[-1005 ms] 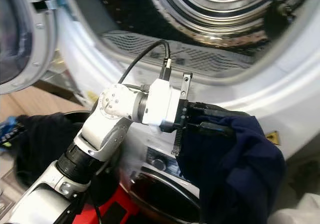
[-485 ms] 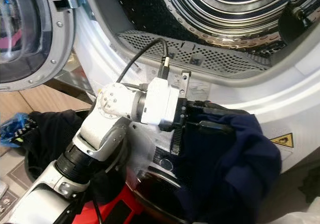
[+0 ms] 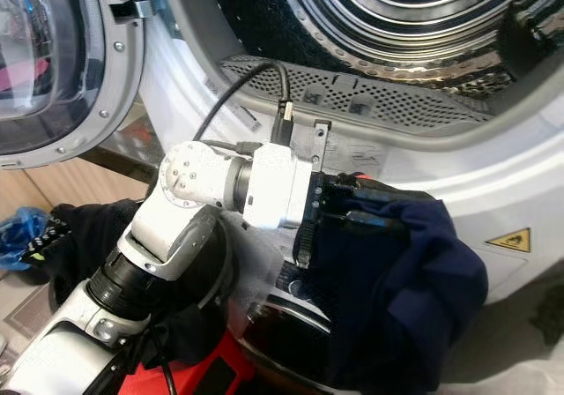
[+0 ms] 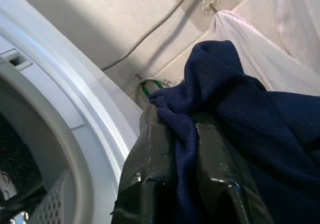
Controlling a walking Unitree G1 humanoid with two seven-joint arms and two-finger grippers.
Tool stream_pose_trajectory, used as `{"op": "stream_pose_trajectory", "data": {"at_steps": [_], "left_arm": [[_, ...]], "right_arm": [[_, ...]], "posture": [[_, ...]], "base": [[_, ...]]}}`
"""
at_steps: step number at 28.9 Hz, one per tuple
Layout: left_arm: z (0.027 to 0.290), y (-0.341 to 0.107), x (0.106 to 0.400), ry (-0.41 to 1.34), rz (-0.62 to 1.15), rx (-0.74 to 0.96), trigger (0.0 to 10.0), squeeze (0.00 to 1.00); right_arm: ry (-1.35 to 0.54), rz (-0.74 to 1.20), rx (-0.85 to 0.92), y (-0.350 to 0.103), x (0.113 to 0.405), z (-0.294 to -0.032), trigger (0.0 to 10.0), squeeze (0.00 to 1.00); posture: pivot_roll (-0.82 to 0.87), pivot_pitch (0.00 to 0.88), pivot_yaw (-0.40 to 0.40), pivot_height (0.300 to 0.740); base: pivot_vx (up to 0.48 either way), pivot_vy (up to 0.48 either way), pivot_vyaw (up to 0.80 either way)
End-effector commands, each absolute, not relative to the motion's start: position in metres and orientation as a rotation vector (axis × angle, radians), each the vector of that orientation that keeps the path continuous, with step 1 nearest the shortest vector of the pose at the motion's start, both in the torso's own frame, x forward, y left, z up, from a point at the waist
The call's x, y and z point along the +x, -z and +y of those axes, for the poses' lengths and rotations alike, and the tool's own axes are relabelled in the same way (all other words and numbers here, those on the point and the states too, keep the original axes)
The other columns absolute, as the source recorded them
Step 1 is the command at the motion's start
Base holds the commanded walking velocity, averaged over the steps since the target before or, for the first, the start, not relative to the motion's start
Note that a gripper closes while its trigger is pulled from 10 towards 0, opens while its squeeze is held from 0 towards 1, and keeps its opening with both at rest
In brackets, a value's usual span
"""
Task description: Clothes washing
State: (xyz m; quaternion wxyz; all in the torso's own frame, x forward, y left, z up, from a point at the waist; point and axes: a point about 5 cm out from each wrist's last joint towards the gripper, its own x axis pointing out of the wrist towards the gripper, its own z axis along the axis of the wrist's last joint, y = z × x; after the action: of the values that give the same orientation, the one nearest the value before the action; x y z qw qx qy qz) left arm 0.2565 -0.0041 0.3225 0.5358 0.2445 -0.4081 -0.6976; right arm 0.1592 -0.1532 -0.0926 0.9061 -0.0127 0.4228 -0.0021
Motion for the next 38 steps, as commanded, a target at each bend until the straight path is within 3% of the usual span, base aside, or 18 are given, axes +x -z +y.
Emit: {"op": "stream_pose_trajectory", "data": {"at_steps": [1, 8, 10, 12, 20, 25, 31, 38], "left_arm": [[-0.003, -0.329, 0.254, 1.656, -1.011, 0.587, 10.0, 0.0], [-0.003, -0.332, 0.256, 1.612, -1.025, 0.575, 10.0, 0.0], [0.002, -0.344, 0.279, 1.409, -1.063, 0.713, 10.0, 0.0], [0.006, -0.355, 0.29, 1.314, -1.091, 0.744, 10.0, 0.0], [0.008, -0.373, 0.294, 1.328, -1.161, 0.81, 10.0, 0.0], [0.013, -0.395, 0.311, 1.099, -1.216, 0.875, 10.0, 0.0], [0.037, -0.422, 0.342, 0.778, -1.14, 0.832, 10.0, 0.0], [0.057, -0.418, 0.365, 0.755, -0.984, 0.547, 10.0, 0.0]], "right_arm": [[0.001, 0.885, -0.019, 0.094, 0.157, -0.15, 10.0, 0.0], [0.006, 0.888, -0.014, 0.094, 0.155, -0.15, 10.0, 0.0], [0.007, 0.89, -0.015, 0.095, 0.154, -0.15, 10.0, 0.0], [0.008, 0.891, -0.016, 0.095, 0.154, -0.15, 10.0, 0.0], [0.011, 0.886, -0.016, 0.094, 0.156, -0.15, 10.0, 0.0], [0.016, 0.885, -0.017, 0.094, 0.156, -0.151, 10.0, 0.0], [0.021, 0.887, -0.017, 0.094, 0.156, -0.151, 10.0, 0.0], [0.027, 0.884, -0.018, 0.094, 0.156, -0.151, 10.0, 0.0]], "posture": [[0.1, 0.081, 0.008, 0.74], [0.09, 0.085, 0.01, 0.74], [0.09, 0.085, 0.01, 0.74], [0.1, 0.083, 0.012, 0.74], [0.1, 0.081, 0.012, 0.74], [0.09, 0.078, 0.014, 0.74], [0.09, 0.077, 0.015, 0.74], [0.09, 0.076, 0.017, 0.74]], "base": [[0.0, 0.0, 0.0], [0.0, 0.0, 0.0], [0.0, 0.0, 0.0], [0.0, 0.0, 0.0], [0.0, 0.0, 0.0], [0.0, 0.0, 0.0], [0.0, 0.0, 0.0], [0.0, 0.0, 0.0]]}}
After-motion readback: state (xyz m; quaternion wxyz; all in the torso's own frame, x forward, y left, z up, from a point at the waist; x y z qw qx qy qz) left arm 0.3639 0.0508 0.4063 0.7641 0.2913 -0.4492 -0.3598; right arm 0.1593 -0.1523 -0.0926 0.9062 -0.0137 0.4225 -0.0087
